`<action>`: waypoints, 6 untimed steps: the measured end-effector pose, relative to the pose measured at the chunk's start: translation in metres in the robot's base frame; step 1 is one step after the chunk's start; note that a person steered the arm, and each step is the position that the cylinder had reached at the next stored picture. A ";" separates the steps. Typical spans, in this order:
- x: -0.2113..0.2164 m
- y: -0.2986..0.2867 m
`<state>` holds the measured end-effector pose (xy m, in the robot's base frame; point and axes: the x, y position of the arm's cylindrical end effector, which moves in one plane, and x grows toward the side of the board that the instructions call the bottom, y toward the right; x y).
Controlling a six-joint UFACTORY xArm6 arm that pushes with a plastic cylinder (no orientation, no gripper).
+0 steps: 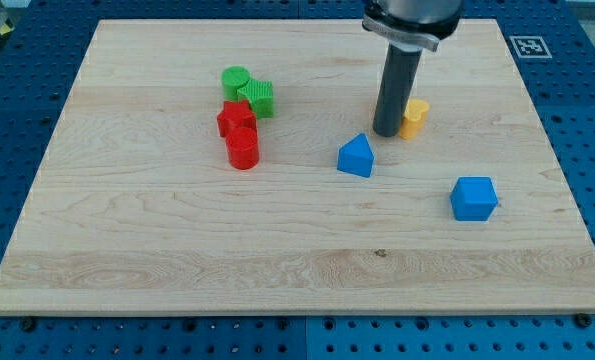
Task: Push the blue triangle towards down
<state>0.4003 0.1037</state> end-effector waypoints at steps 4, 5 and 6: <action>0.048 -0.039; 0.062 -0.018; 0.083 -0.021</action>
